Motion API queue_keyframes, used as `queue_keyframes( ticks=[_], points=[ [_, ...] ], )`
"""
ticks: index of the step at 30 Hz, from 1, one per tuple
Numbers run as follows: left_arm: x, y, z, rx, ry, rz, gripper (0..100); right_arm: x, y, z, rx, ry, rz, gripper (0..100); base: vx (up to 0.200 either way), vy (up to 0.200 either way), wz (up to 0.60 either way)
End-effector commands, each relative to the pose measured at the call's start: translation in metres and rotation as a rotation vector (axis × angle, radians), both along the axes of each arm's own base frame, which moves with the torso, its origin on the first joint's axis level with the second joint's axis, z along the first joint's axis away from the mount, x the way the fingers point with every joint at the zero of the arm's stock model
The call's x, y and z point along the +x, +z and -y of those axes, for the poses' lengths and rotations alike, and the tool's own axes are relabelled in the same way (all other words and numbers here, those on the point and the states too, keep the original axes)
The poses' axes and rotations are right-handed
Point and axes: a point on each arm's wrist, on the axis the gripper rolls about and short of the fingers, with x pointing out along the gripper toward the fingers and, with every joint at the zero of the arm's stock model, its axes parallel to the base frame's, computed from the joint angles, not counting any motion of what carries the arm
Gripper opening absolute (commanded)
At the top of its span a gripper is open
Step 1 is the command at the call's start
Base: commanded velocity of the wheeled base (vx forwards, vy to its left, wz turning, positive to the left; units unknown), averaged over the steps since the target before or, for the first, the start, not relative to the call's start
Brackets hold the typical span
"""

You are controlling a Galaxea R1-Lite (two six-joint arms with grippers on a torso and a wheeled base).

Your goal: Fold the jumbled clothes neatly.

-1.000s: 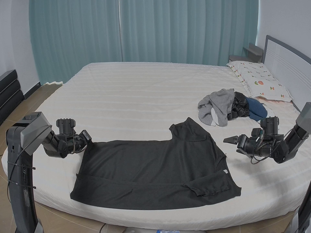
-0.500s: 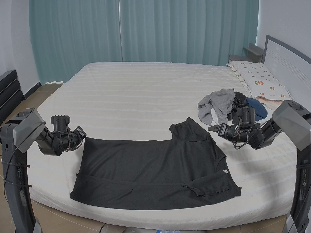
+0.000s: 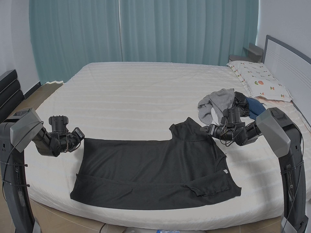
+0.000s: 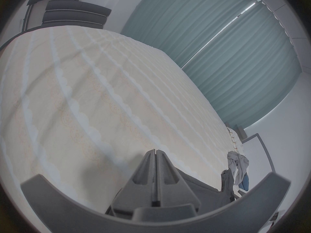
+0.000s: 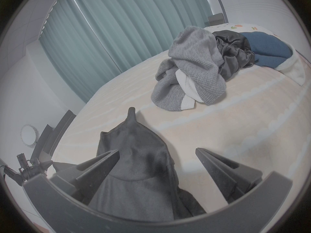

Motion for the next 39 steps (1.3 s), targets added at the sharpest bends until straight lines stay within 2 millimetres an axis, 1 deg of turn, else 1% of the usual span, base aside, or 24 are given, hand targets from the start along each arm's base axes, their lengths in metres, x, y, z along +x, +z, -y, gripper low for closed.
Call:
queue_keyframes(
  ticks=[1, 2, 3, 7, 11, 15, 17, 18, 21, 23, 25, 28, 29, 33, 36, 39],
  points=[
    [-0.001, 0.000, 0.000, -0.001, 0.000, -0.003, 0, 0.010, -0.016, -0.003, 0.001, 0.002, 0.002, 100, 0.000, 0.000, 0.00],
    [-0.001, 0.000, 0.000, -0.001, 0.000, -0.003, 0, 0.010, -0.017, -0.003, 0.001, 0.002, 0.002, 100, 0.000, 0.000, 0.00],
    [-0.001, 0.000, 0.000, -0.001, 0.000, -0.002, 0, 0.013, -0.018, -0.003, 0.005, -0.001, 0.008, 0, 0.000, 0.000, 0.00],
    [-0.001, 0.000, 0.000, -0.001, 0.000, -0.002, 0, 0.014, -0.019, -0.001, 0.006, -0.007, -0.002, 0, 0.000, 0.000, 0.00],
    [-0.001, 0.001, 0.000, -0.001, 0.000, 0.000, 0, 0.014, -0.015, 0.000, 0.009, -0.010, 0.003, 0, 0.000, 0.000, 0.00],
    [-0.002, 0.005, 0.000, 0.000, 0.000, 0.006, 0, 0.013, 0.001, 0.002, 0.050, -0.034, 0.018, 0, 0.000, 0.000, 0.00],
    [-0.003, 0.007, 0.000, -0.003, 0.002, 0.007, 0, 0.012, 0.005, 0.002, 0.061, -0.040, 0.020, 0, 0.000, 0.000, 0.00],
    [-0.004, 0.012, 0.000, -0.008, 0.006, 0.014, 0, 0.010, 0.011, 0.002, 0.073, -0.046, 0.027, 0, 0.000, 0.000, 0.00],
    [-0.006, 0.022, 0.001, -0.013, 0.012, 0.033, 0, 0.006, 0.021, 0.006, 0.084, -0.057, 0.029, 0, 0.000, 0.000, 0.00],
    [-0.006, 0.024, 0.001, -0.020, 0.016, 0.034, 0, 0.005, 0.024, 0.008, 0.091, -0.062, 0.031, 0, 0.000, 0.000, 0.00],
    [-0.007, 0.027, 0.001, -0.026, 0.021, 0.042, 0, 0.001, 0.034, 0.010, 0.114, -0.076, 0.041, 0, 0.000, 0.000, 0.00],
    [-0.007, 0.030, 0.001, -0.025, 0.020, 0.053, 0, 0.000, 0.039, 0.010, 0.133, -0.084, 0.053, 0, 0.000, 0.000, 0.00],
    [-0.007, 0.036, -0.001, -0.026, 0.023, 0.065, 0, -0.002, 0.040, 0.011, 0.156, -0.098, 0.066, 0, 0.000, 0.000, 0.00],
    [-0.009, 0.039, -0.004, -0.026, 0.032, 0.068, 0, -0.004, 0.038, 0.018, 0.166, -0.112, 0.085, 0, 0.000, 0.000, 0.00],
    [-0.008, 0.035, -0.005, -0.027, 0.032, 0.059, 0, -0.011, 0.031, 0.018, 0.153, -0.099, 0.054, 0, 0.000, 0.000, 0.00],
    [-0.006, 0.033, -0.005, -0.034, 0.024, 0.059, 0, -0.011, 0.027, 0.018, 0.149, -0.099, 0.047, 0, 0.000, 0.000, 0.00]
  ],
)
